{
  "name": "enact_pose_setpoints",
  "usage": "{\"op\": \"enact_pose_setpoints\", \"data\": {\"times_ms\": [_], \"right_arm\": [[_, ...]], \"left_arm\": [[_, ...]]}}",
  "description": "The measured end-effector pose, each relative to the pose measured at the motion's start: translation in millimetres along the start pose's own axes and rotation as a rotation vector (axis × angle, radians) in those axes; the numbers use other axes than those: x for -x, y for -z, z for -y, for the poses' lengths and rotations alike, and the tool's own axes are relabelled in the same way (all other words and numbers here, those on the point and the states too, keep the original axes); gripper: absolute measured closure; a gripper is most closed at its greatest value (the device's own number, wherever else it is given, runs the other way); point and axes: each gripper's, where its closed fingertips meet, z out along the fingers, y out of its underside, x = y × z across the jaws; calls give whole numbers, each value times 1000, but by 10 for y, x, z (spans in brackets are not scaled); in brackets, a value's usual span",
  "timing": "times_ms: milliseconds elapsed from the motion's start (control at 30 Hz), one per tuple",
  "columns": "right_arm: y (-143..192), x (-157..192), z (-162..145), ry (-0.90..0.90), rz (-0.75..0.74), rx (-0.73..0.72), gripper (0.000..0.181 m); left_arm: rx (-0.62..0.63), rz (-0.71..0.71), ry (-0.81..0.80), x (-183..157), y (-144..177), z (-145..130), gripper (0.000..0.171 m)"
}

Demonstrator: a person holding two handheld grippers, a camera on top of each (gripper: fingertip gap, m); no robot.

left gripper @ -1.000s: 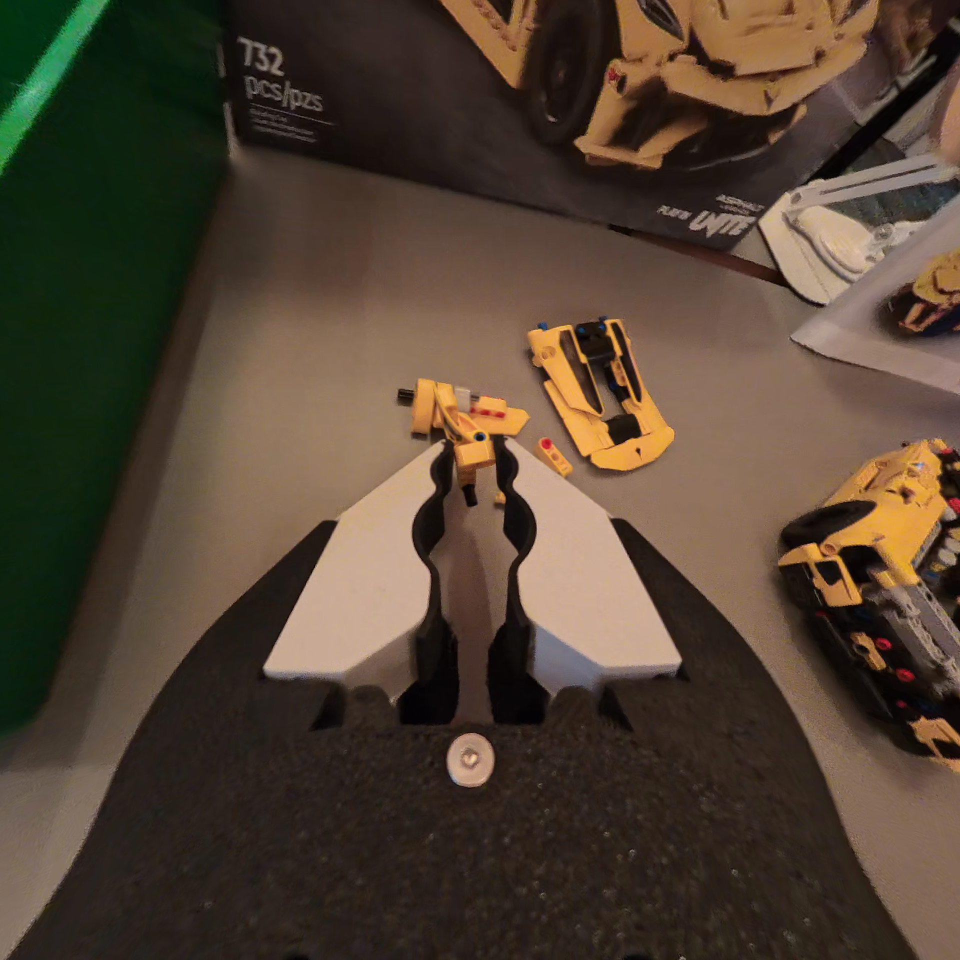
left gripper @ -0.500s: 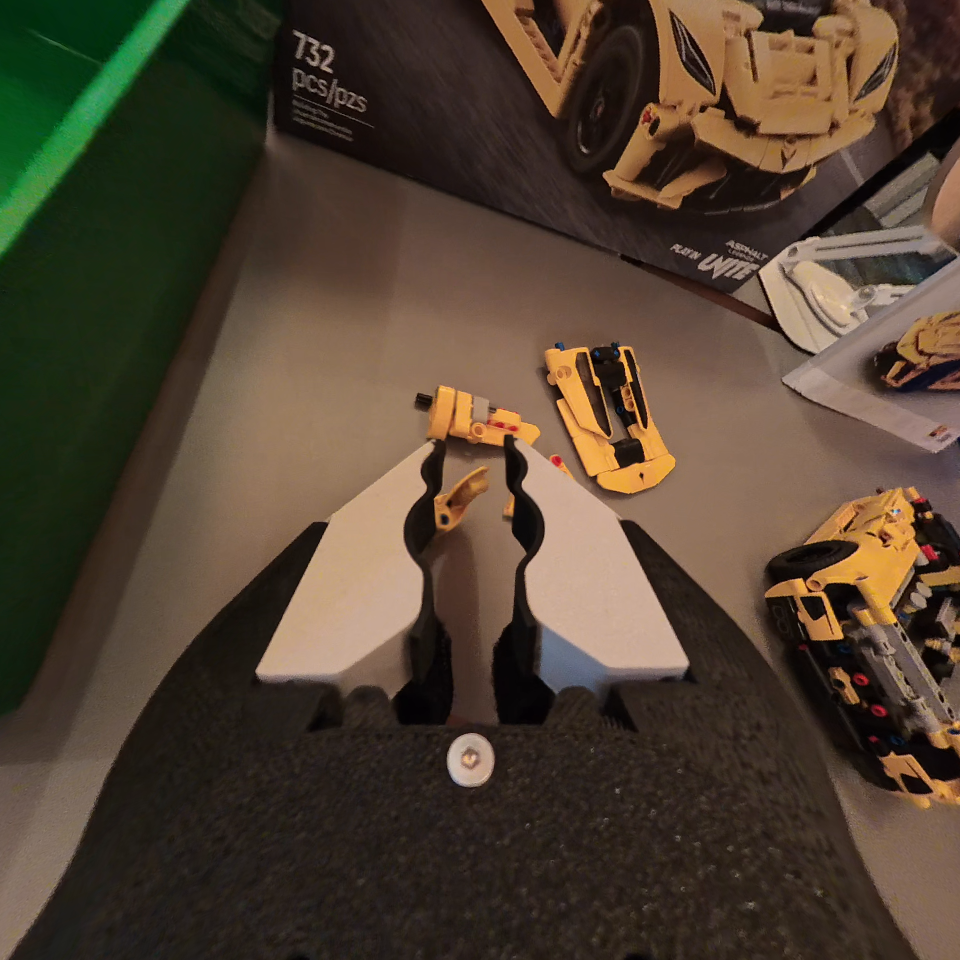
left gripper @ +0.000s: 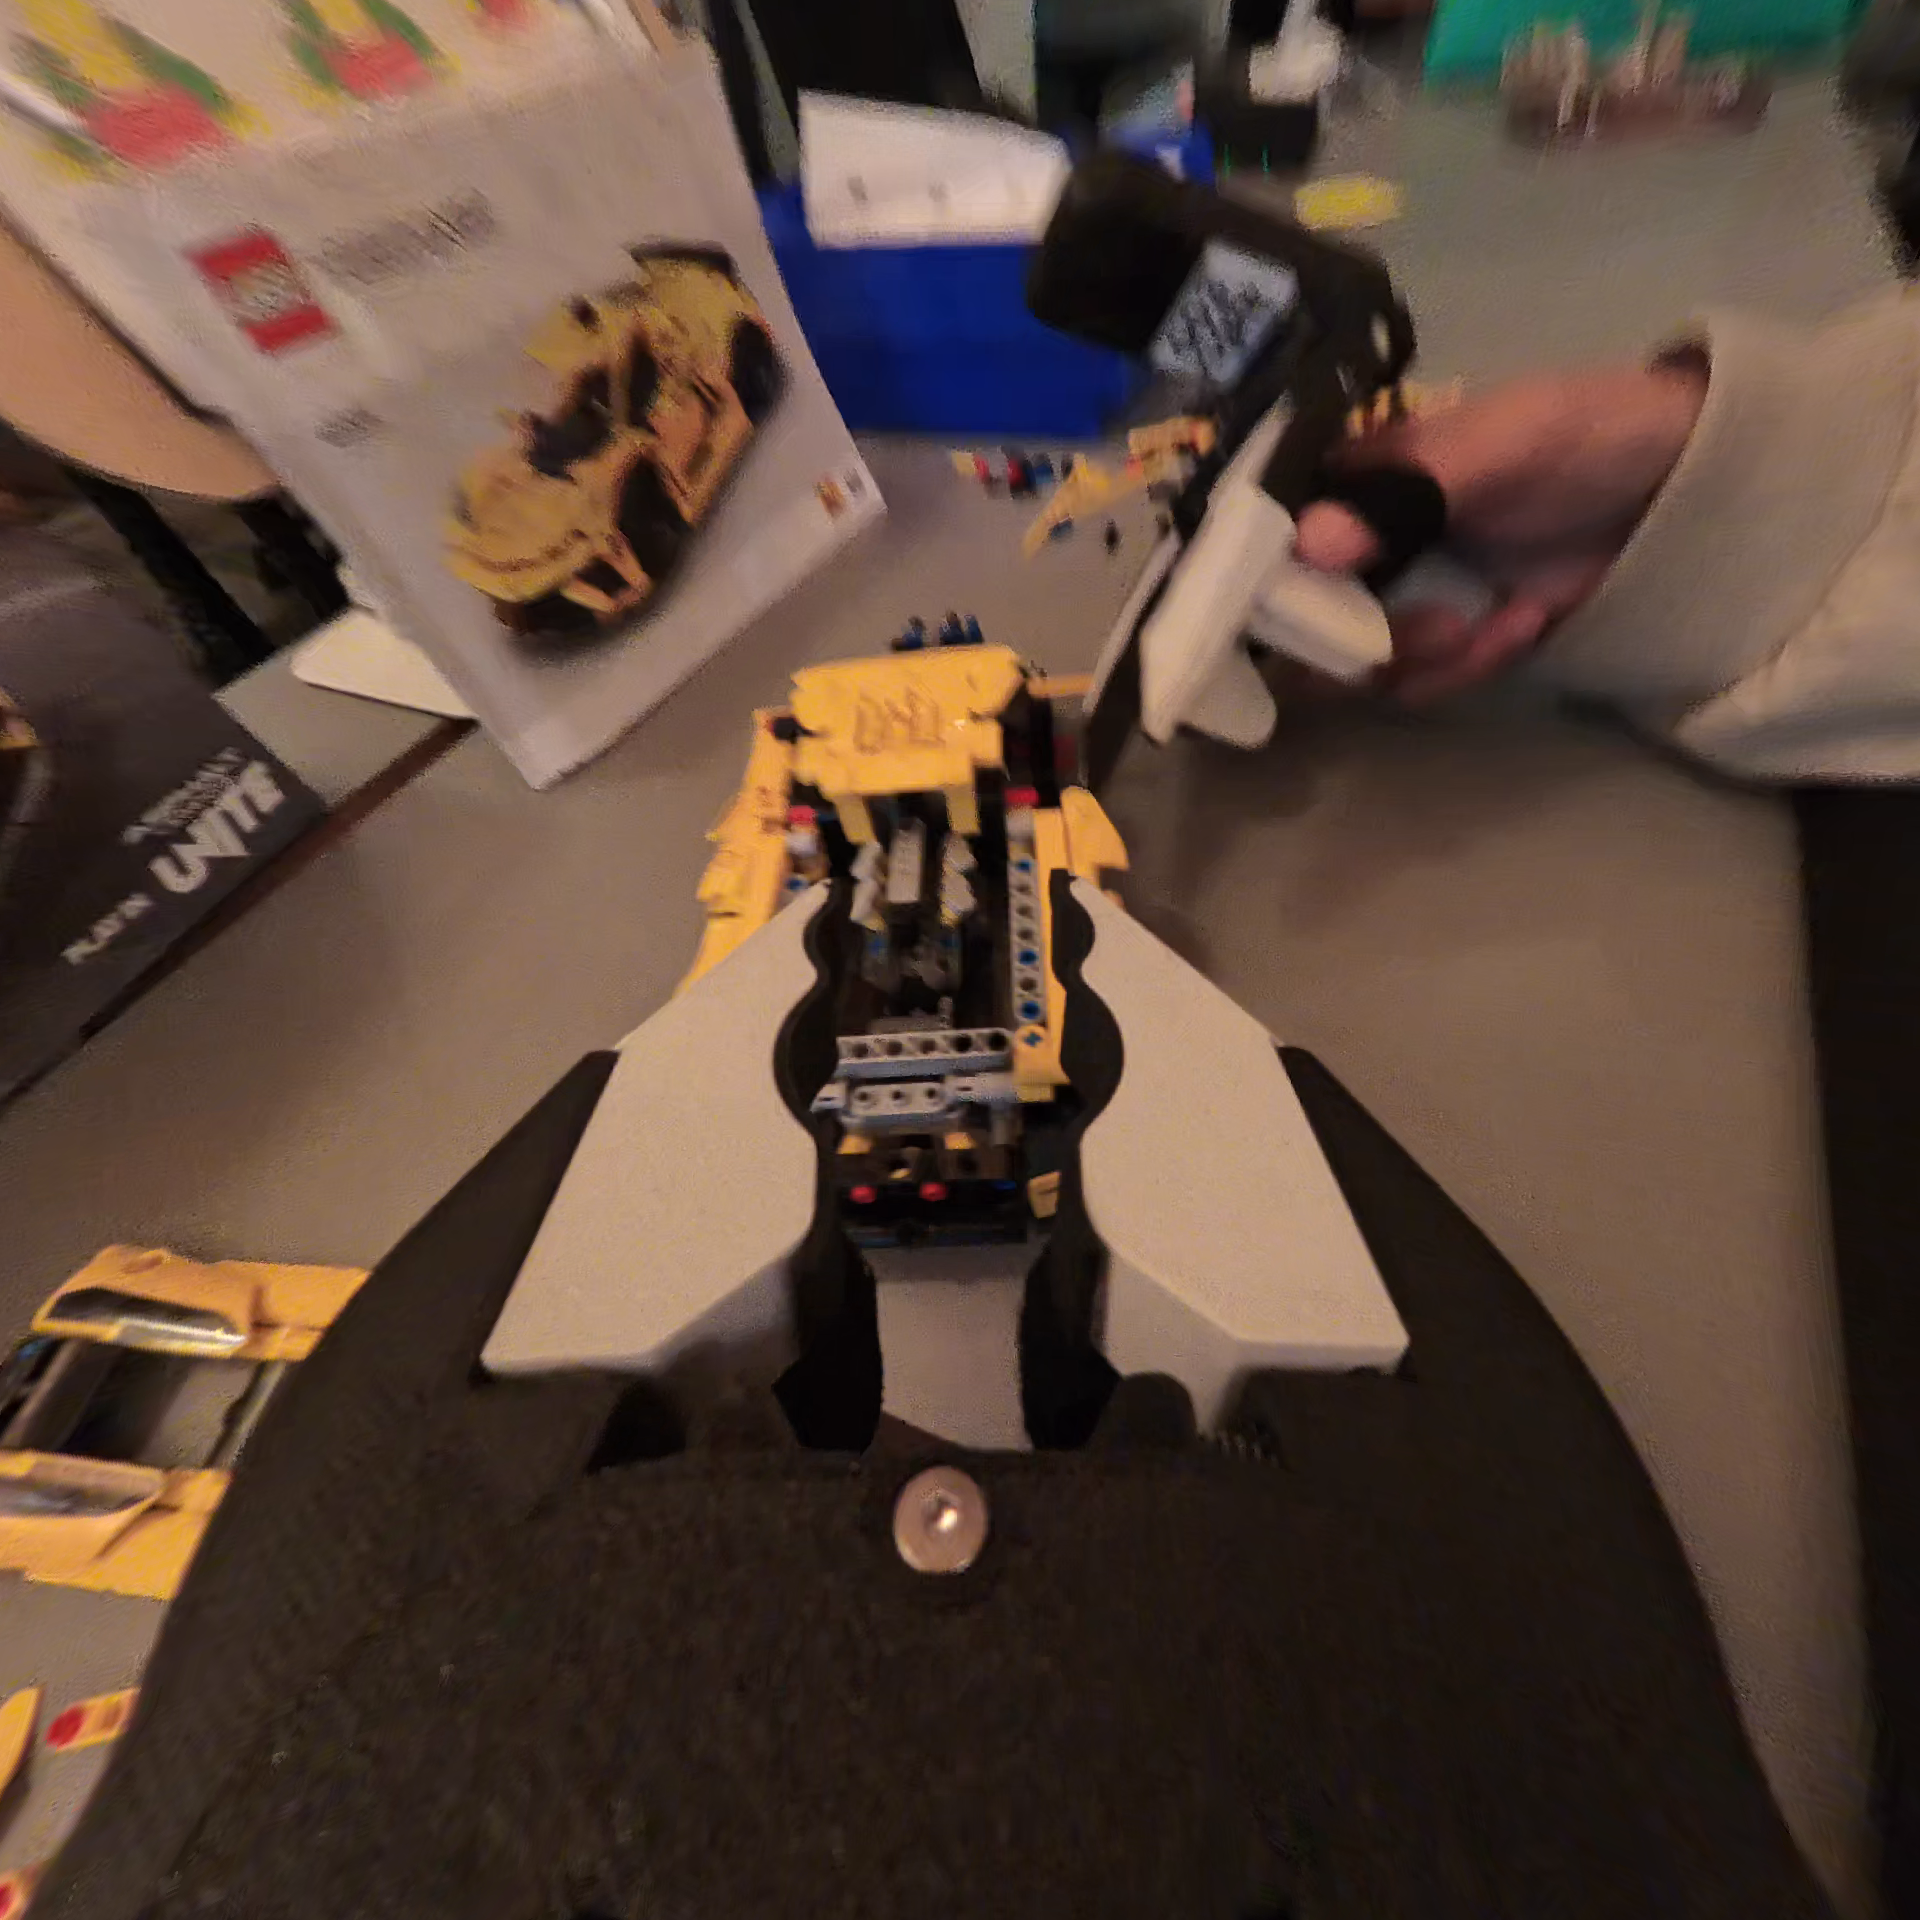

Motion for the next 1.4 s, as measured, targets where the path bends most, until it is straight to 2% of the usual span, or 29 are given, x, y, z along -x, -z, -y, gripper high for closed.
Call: {"op": "enact_pose_setpoints", "data": {"times_ms": [67, 233, 333, 367, 500, 667, 1033, 1167, 1233, 1300, 1367, 1400], "right_arm": [[14, -62, 16, -61, 0, -17, 157], [-140, -34, -89, -253, 117, 51, 158], [-193, -97, -86, -246, 77, 40, 173], [-198, -101, -89, -242, 75, 45, 173], [-179, -103, -76, -260, 100, 22, 175], [-132, -116, -106, -250, 102, 33, 176], [-151, -92, -117, -222, 90, 46, 174], [-59, -115, -81, -131, 14, 38, 163], [-43, -146, -97, -75, -45, 56, 161], [-90, -134, -132, -61, -52, 84, 156], [-157, -50, -86, -96, 13, 50, 156], [-174, -81, -82, -114, 4, 47, 166]], "left_arm": [[58, -6, -49, -119, -132, -104, 133], [87, -76, -52, -332, -281, -150, 133], [164, -45, -57, -295, -377, -305, 136], [180, -43, -59, -290, -394, -343, 142], [170, -47, -48, -284, -398, -338, 143], [147, -90, 46, -283, -374, -327, 147], [127, -69, 48, -249, -324, -263, 150], [-86, 21, 202, 172, 29, 87, 148], [-124, 66, 307, 431, 180, 63, 140], [-76, 54, 376, 521, 198, -109, 132], [3, -60, 438, 403, 178, -265, 129], [26, -109, 470, 348, 191, -299, 129]]}}
